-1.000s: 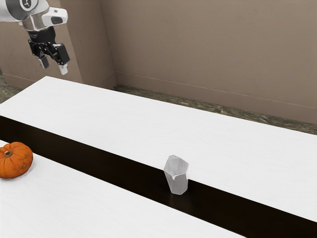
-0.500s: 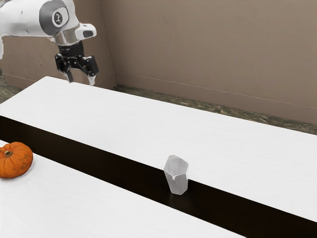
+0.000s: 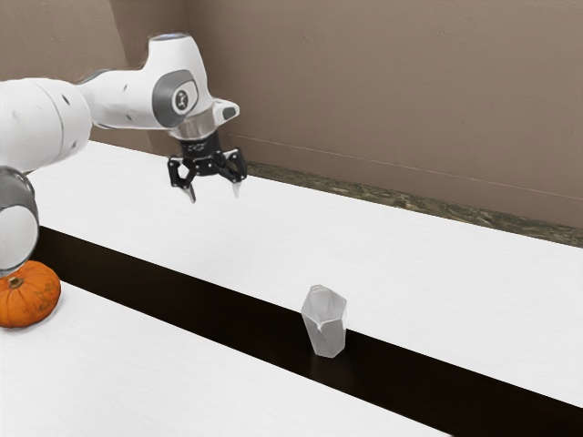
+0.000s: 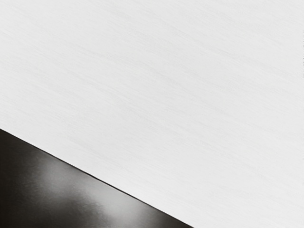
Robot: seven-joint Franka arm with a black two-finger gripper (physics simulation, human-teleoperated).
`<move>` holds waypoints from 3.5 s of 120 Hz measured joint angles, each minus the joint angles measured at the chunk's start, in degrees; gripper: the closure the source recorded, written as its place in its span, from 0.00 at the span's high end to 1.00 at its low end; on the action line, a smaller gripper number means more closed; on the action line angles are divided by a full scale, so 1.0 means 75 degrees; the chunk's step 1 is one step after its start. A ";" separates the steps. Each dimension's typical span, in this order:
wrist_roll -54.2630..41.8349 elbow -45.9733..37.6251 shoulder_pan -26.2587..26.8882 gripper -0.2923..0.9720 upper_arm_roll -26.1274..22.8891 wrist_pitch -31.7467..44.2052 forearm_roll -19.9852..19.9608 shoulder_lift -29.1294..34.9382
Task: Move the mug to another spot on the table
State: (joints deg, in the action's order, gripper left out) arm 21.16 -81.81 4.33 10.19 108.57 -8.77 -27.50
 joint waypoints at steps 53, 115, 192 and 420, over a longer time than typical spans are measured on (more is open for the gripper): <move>0.1728 -0.0216 0.0845 0.77 -0.0051 0.0621 -0.0942 -0.0476; 0.3720 -0.0738 0.2205 0.77 -0.0099 0.1268 -0.0877 -0.0730; 0.5685 -0.1447 0.2314 0.69 -0.0385 0.1613 -0.0455 -0.0644; 0.3012 -0.4506 0.1468 0.20 0.2181 0.1223 -0.4841 0.0916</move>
State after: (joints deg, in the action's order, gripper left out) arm 43.75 -115.60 15.34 26.55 117.74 -45.08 -20.63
